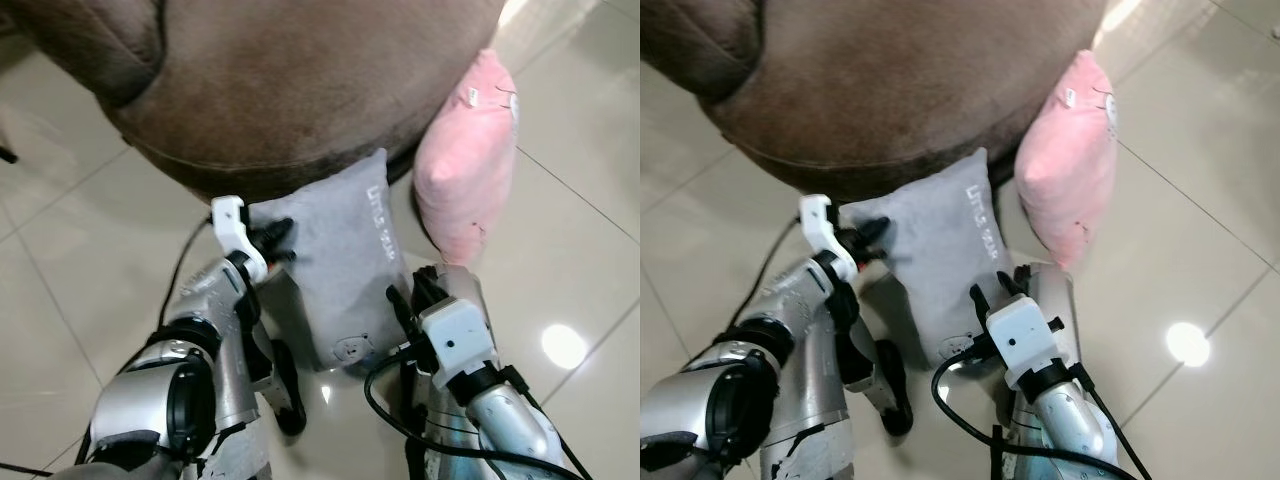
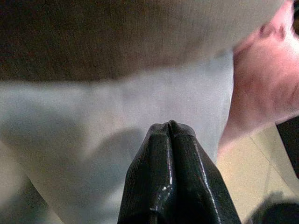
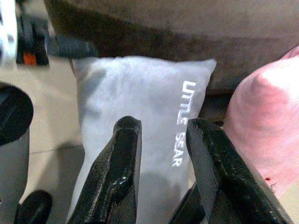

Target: Move the pillow to the sofa from floor

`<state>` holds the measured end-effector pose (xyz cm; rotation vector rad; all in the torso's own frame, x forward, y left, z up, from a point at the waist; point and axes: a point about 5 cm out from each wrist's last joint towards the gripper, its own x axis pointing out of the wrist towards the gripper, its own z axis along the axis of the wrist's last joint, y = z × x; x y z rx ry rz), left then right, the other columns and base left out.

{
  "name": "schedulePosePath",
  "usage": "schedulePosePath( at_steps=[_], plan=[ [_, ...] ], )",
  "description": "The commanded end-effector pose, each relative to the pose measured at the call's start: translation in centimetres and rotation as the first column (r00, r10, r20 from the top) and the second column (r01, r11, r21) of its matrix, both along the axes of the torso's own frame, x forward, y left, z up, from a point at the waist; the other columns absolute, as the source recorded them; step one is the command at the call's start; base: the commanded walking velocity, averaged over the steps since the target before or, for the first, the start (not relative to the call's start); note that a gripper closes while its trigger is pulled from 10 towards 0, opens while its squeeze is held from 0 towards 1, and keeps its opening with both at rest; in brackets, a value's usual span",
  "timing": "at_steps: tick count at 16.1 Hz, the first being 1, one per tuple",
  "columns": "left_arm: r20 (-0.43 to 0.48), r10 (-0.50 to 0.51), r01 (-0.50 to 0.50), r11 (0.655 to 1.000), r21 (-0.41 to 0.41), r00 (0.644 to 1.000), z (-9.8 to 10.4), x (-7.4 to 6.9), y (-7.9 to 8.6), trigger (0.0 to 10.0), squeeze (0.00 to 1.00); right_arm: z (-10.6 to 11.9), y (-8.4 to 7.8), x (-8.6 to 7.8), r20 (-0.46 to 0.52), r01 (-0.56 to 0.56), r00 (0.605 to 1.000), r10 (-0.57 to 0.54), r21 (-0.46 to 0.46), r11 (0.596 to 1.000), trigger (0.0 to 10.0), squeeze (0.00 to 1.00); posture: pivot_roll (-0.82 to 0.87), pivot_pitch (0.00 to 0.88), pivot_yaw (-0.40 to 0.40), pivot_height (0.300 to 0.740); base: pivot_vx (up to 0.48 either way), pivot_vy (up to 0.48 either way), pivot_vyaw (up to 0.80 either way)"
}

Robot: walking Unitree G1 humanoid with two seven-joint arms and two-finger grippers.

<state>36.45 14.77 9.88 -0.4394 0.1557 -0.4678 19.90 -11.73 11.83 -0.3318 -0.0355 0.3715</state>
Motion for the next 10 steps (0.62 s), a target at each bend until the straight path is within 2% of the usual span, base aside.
schedulePosePath(
  at_steps=[1, 2, 3, 4, 5, 6, 8, 9, 10],
  plan=[
    [0.049, 0.056, -0.059, 0.997, 0.059, 0.997, 0.2, -0.1, 1.2, 0.0, 0.00, -1.7, -0.5, 0.0, -0.102, 0.058, 0.993, -0.057, 0.006, 0.998, 10.0, 0.00, -0.12, 0.281, 0.154, 0.467, 0.000, 0.000, 0.00],
    [0.074, 0.083, -0.090, 0.991, 0.095, 0.994, 0.5, 0.0, 1.6, 0.0, 0.00, -2.1, -0.7, 0.3, -0.124, 0.085, 0.989, -0.083, 0.018, 0.996, 10.0, 0.00, -0.12, 0.277, 0.152, 0.467, 0.000, 0.000, 0.00],
    [0.105, 0.133, -0.150, 0.972, 0.183, 0.986, 0.7, 0.1, 2.4, 10.0, 0.00, -2.4, -1.3, 0.9, -0.134, 0.147, 0.981, -0.138, 0.061, 0.987, 10.0, 0.00, -0.11, 0.276, 0.148, 0.467, 0.000, 0.000, 0.00],
    [0.083, 0.176, -0.190, 0.958, 0.214, 0.981, 0.5, 0.1, 3.3, 10.0, 0.00, -2.4, -1.7, 1.7, -0.140, 0.189, 0.975, -0.173, 0.119, 0.975, 10.0, 0.00, -0.09, 0.281, 0.149, 0.467, 0.000, 0.000, 0.00],
    [0.055, 0.210, -0.217, 0.935, 0.280, 0.976, 0.0, 0.0, 4.1, 10.0, 0.00, -2.3, -1.8, 2.5, -0.144, 0.211, 0.972, -0.186, 0.183, 0.960, 10.0, 1.00, -0.08, 0.286, 0.151, 0.467, 0.000, 0.000, 0.00],
    [0.049, 0.220, -0.223, 0.918, 0.329, 0.974, -0.2, -0.1, 4.4, 10.0, 0.00, -2.1, -1.9, 3.3, -0.143, 0.212, 0.973, -0.183, 0.220, 0.952, 10.0, 1.00, -0.08, 0.292, 0.152, 0.467, 0.000, 0.000, 0.00],
    [0.049, 0.220, -0.222, 0.899, 0.377, 0.974, -0.5, -0.2, 4.3, 10.0, 0.00, -1.9, -2.4, 5.0, -0.132, 0.218, 0.973, -0.191, 0.241, 0.946, 10.0, 1.00, -0.07, 0.307, 0.147, 0.467, 0.000, 0.000, 0.00],
    [0.055, 0.205, -0.209, 0.884, 0.417, 0.977, -0.6, -0.2, 4.0, 10.0, 0.00, -1.7, -3.2, 6.6, -0.126, 0.243, 0.968, -0.216, 0.264, 0.933, 10.0, 1.00, -0.05, 0.319, 0.141, 0.467, 0.000, 0.000, 0.00],
    [0.066, 0.165, -0.177, 0.854, 0.490, 0.984, -0.8, -0.3, 3.5, 10.0, 0.00, -1.6, -4.3, 8.4, -0.134, 0.281, 0.958, -0.252, 0.288, 0.915, 10.0, 1.00, -0.04, 0.329, 0.140, 0.467, 0.000, 0.000, 0.00]
  ],
)
